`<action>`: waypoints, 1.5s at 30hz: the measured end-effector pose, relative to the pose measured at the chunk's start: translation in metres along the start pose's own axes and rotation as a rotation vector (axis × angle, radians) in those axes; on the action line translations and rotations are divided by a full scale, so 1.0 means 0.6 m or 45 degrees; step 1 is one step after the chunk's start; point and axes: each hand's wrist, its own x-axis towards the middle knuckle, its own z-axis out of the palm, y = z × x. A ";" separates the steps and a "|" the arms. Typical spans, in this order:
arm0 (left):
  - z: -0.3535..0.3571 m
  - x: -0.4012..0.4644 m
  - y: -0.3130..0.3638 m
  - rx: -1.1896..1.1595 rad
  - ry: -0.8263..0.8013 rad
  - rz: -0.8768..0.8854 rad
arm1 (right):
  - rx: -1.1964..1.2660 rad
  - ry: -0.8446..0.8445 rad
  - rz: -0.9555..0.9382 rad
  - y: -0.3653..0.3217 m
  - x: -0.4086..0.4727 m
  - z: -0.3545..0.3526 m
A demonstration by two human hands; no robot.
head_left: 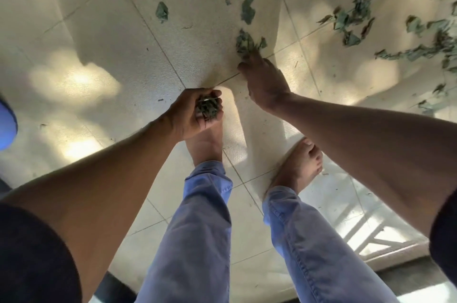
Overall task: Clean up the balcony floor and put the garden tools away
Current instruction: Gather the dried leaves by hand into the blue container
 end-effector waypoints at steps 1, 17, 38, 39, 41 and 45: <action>-0.003 -0.001 -0.003 0.009 0.010 -0.004 | 0.044 0.014 0.029 0.001 -0.003 0.001; 0.091 -0.027 0.004 -0.020 -0.071 0.169 | 0.305 0.389 -0.072 -0.143 -0.131 -0.071; 0.033 -0.005 0.039 -0.248 0.043 0.131 | 0.373 0.348 0.623 -0.010 0.060 -0.009; 0.032 -0.007 0.038 -0.232 0.049 0.129 | 0.425 0.328 0.647 -0.006 0.053 -0.008; 0.034 -0.010 0.036 -0.213 0.056 0.120 | 0.509 0.334 0.668 -0.001 0.033 -0.009; 0.049 -0.017 0.028 -0.225 0.030 0.099 | 0.749 0.502 0.558 -0.023 -0.019 -0.036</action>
